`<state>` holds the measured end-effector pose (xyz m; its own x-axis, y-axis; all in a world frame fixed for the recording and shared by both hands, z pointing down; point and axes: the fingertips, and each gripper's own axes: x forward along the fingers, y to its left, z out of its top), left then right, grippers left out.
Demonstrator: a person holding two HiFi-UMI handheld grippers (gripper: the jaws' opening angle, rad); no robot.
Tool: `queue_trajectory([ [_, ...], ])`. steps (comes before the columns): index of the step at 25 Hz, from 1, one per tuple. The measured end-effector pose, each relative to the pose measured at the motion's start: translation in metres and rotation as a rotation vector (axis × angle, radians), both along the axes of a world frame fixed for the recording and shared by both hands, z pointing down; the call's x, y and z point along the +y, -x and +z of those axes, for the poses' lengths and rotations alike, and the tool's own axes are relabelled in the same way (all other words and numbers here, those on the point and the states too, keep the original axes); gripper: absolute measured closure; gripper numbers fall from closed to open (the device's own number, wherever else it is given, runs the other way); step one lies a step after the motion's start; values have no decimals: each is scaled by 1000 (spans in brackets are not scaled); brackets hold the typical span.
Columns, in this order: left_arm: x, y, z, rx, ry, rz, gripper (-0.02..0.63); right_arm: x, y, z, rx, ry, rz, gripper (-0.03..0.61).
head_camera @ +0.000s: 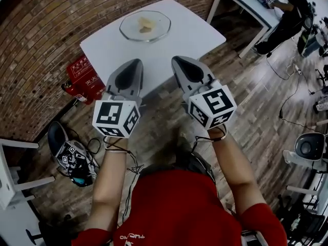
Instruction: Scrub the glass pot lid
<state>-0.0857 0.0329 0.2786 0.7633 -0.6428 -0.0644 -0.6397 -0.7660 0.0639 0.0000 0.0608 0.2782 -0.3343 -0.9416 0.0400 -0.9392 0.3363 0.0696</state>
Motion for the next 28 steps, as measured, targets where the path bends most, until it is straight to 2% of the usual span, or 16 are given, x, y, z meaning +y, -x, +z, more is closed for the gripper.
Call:
queue_trajectory([
  [8, -52, -26, 6, -9, 5, -39, 595, -60, -24, 4, 5, -7, -46, 548],
  [16, -119, -69, 10, -26, 3, -100, 595, -137, -70, 4, 19, -19, -107, 548],
  [28, -206, -122, 11, -36, 14, -239, 595, -233, -108, 7, 36, -14, -285, 548],
])
